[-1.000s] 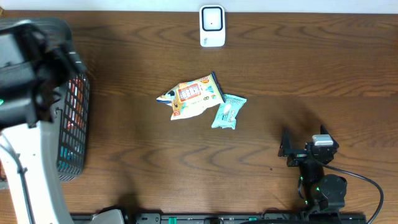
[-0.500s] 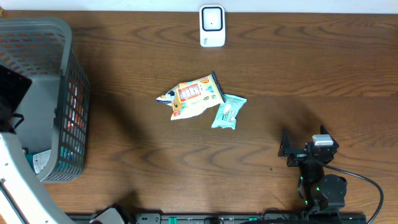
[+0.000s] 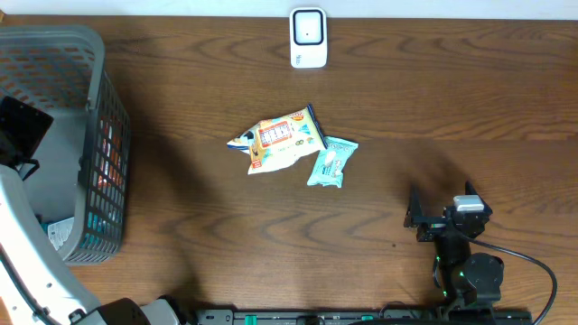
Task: Scan the item barcode
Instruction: 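Move the left gripper back into the basket toward the mouthwash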
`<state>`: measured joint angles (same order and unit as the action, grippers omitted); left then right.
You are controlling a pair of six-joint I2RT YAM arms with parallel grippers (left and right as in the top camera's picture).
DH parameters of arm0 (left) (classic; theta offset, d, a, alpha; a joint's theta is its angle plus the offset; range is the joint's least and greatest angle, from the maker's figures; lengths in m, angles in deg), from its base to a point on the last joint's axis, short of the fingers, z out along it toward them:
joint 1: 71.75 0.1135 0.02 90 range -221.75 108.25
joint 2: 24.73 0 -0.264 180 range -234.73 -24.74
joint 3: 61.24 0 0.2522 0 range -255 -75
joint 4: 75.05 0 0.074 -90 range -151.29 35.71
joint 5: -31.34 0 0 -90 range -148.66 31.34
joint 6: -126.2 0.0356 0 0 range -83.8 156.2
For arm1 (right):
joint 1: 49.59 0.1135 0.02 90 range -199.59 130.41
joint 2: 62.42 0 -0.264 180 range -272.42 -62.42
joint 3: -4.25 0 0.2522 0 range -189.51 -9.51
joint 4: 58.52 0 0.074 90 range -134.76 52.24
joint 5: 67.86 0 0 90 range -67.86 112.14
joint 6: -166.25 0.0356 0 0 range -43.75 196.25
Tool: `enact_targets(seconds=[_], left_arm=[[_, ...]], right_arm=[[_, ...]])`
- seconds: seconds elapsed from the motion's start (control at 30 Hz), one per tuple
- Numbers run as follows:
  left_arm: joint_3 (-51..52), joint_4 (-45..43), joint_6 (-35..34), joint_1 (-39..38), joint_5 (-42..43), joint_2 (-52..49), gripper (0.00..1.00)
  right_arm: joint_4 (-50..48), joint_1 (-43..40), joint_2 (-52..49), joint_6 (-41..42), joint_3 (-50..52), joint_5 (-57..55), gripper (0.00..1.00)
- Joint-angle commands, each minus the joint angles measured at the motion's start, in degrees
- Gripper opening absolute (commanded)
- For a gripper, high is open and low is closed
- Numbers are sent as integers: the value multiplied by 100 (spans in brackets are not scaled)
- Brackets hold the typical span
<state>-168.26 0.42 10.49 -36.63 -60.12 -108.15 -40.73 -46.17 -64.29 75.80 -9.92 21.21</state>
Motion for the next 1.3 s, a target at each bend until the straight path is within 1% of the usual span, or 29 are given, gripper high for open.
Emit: enact_targets(seconds=[0.0,0.63,0.77,0.83,0.93,1.17,1.27], left_arm=[[-68,61,-55,22,-7,-164,96],[118,13,-52,22,7,-546,96],[133,15,9,15,487,-802,96],[133,22,-15,17,597,-922,96],[133,155,-334,24,509,-1110,96],[133,800,-1178,162,-435,-1368,96],[229,911,-1464,334,-570,-1416,96]], right_arm=[[15,22,0,17,4,-44,99],[15,22,-2,17,4,-44,99],[15,22,-2,17,4,-44,99],[15,22,-2,17,4,-44,99],[15,22,-2,17,4,-44,99],[15,22,-2,17,4,-44,99],[15,22,-2,17,4,-44,99]])
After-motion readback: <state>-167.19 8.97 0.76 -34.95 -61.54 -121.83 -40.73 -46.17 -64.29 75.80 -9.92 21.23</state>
